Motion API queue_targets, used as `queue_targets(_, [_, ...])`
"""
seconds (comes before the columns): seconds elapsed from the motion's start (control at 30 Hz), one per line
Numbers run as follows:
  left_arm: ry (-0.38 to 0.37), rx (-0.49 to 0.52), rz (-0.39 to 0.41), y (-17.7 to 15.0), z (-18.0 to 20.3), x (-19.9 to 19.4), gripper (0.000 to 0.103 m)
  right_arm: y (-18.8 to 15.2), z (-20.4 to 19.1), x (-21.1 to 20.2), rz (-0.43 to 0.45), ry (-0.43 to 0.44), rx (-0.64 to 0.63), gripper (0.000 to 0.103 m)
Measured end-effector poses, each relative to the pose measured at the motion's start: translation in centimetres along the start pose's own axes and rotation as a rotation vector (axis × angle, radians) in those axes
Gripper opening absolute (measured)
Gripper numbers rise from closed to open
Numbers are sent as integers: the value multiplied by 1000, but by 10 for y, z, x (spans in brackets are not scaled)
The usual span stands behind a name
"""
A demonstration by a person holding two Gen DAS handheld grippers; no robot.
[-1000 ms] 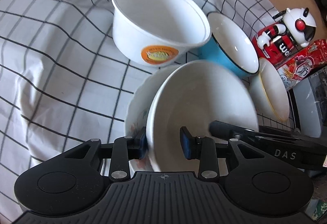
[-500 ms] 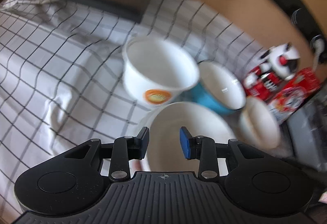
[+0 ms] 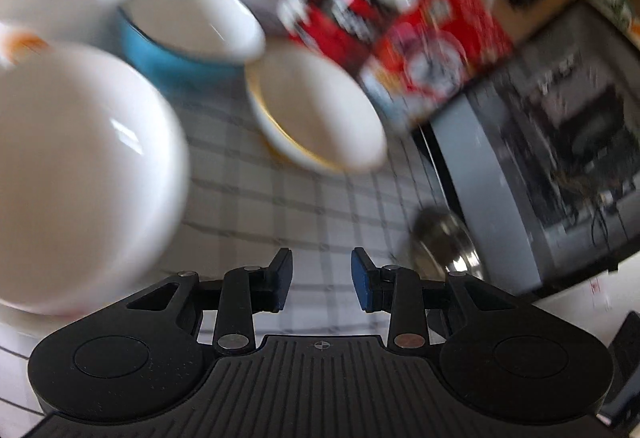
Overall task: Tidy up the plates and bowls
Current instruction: 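Close the left gripper on the steel bowl's rim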
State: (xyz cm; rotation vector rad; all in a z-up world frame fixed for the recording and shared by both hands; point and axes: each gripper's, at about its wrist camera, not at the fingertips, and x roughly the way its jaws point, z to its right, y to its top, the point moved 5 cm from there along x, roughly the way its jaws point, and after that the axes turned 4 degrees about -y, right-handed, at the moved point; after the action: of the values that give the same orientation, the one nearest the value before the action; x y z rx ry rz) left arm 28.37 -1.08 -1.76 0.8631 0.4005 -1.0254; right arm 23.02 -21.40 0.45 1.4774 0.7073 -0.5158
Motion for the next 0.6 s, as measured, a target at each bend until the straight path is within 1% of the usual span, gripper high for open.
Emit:
queue_targets(0.07, [-33,5,-59,-8,19,29,35,-10,19,-8,-7,-14,26,66])
queue_targets(0.13, [-59,21,-96,-12,36,53,35,-17,34,-12,-10,-36,34,66])
queue_targets(0.2, [-57,37,-123,-15,51,76,35,-26,48,-19,-10,-64,41,66])
queue_targets(0.27, [-41,43,-148,-18,59,95,35,-33,60,-25,-7,-80,56,66])
queue_targets(0.4, [2,70,-187,-25,68,118,35,-42,77,-31,-9,-101,94,66])
queue_targets(0.43, [5,81,-190,-27,70,120,35,-44,81,-31,-11,-105,101,66])
queue_targets(0.5, [28,104,-192,-30,72,122,29,-46,85,-31,-11,-112,110,66])
queue_targets(0.53, [49,124,-192,-31,72,123,29,-46,86,-31,-10,-112,111,66])
queue_targets(0.57, [71,141,-190,-31,72,124,31,-46,87,-30,-10,-111,110,66])
queue_targets(0.6, [76,157,-187,-31,72,123,31,-45,86,-29,-9,-109,109,66])
